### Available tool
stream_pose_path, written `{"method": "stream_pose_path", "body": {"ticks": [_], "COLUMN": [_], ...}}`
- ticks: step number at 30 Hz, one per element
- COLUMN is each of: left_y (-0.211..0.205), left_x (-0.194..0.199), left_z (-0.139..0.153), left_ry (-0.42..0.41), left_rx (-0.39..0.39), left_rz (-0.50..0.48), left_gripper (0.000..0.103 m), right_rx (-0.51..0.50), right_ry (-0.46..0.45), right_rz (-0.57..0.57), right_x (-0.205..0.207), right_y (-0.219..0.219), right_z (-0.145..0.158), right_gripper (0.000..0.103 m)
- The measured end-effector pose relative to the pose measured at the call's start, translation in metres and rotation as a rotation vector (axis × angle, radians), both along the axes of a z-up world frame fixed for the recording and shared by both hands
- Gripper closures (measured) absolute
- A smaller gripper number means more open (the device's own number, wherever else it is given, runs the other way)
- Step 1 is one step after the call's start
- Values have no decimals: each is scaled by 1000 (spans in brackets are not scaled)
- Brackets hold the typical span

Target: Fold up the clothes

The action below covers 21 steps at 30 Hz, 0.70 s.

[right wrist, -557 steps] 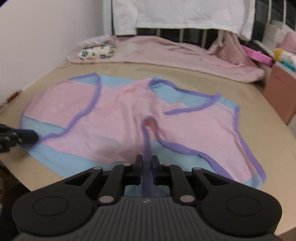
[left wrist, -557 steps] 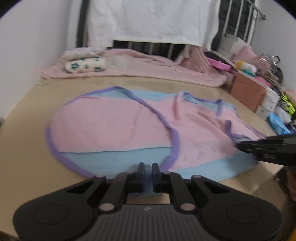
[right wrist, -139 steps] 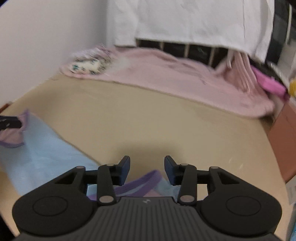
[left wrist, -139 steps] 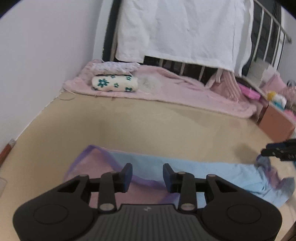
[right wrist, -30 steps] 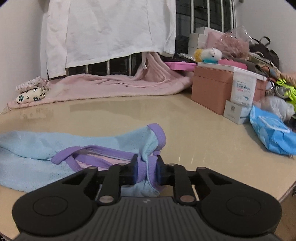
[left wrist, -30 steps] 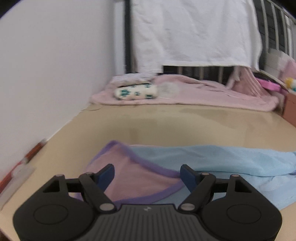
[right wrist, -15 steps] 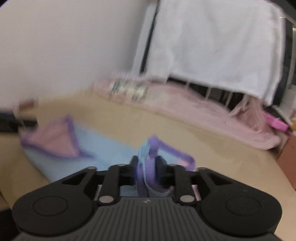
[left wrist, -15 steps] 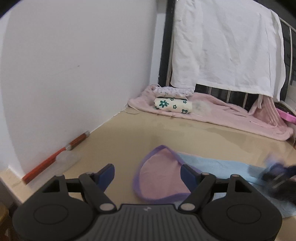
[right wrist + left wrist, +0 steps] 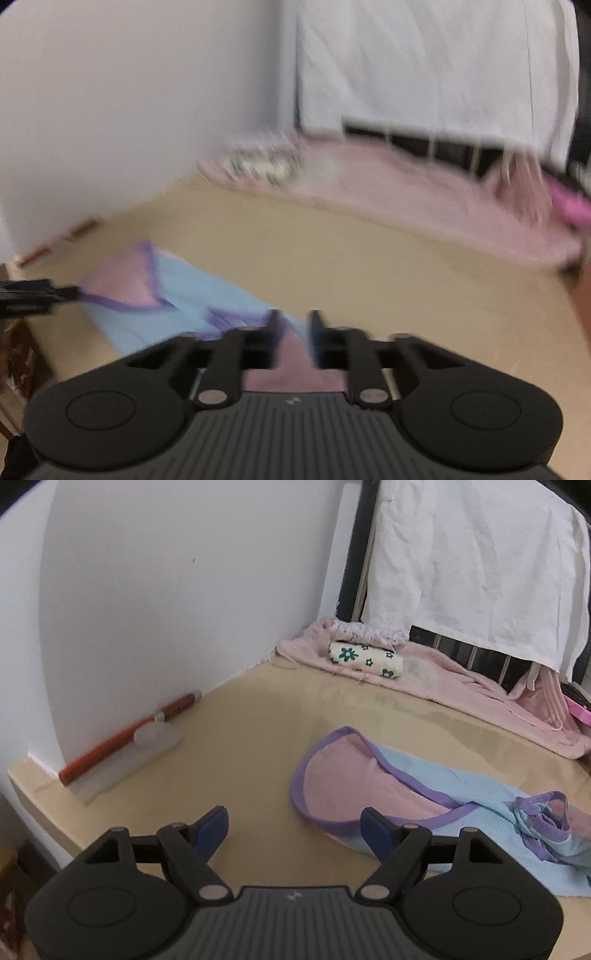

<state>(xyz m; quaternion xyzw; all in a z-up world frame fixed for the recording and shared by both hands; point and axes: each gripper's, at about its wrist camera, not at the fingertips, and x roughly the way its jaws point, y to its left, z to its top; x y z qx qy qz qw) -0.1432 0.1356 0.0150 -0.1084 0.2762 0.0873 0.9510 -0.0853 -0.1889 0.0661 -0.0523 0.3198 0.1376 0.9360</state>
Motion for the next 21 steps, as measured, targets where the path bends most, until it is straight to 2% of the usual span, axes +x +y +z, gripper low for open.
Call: {"method": "stream_pose_path", "body": {"ticks": [2, 5, 7, 8, 11, 13, 15, 16, 18, 20, 21], "left_y": [-2, -5, -6, -8, -13, -17, -22, -24, -26, -27, -26], "left_x": [-2, -7, -7, -5, 3, 5, 7, 9, 14, 17, 18], "left_z": [1, 2, 1, 1, 3, 4, 5, 4, 2, 0, -1], "left_ry": [5, 25, 32, 33, 37, 35, 35, 34, 33, 32, 29], "left_rx": [-9, -17, -28, -26, -58, -83, -69, -53, -14, 31, 38], "left_rz": [12, 25, 33, 40, 37, 43, 69, 75, 80, 80, 79], "left_gripper": [25, 25, 25, 25, 27, 27, 27, 30, 45, 69, 74], "right_rx": [-42, -153, -125, -107, -167, -190, -221, -249, -303, -283, -255], "right_ry": [89, 96, 19, -34, -46, 57, 189, 214, 235, 260, 290], "right_rz": [54, 106, 155, 182, 372, 531, 659, 685, 723, 743, 755], "right_x": [17, 14, 13, 19, 62, 100, 137, 146, 168, 178, 181], "right_y": [9, 28, 27, 29, 68, 101, 140, 154, 179, 191, 192], "right_z": [-29, -37, -7, 11, 38, 31, 13, 5, -10, -17, -21], "right_gripper": [91, 89, 85, 76, 55, 49, 49, 49, 49, 49, 49]}}
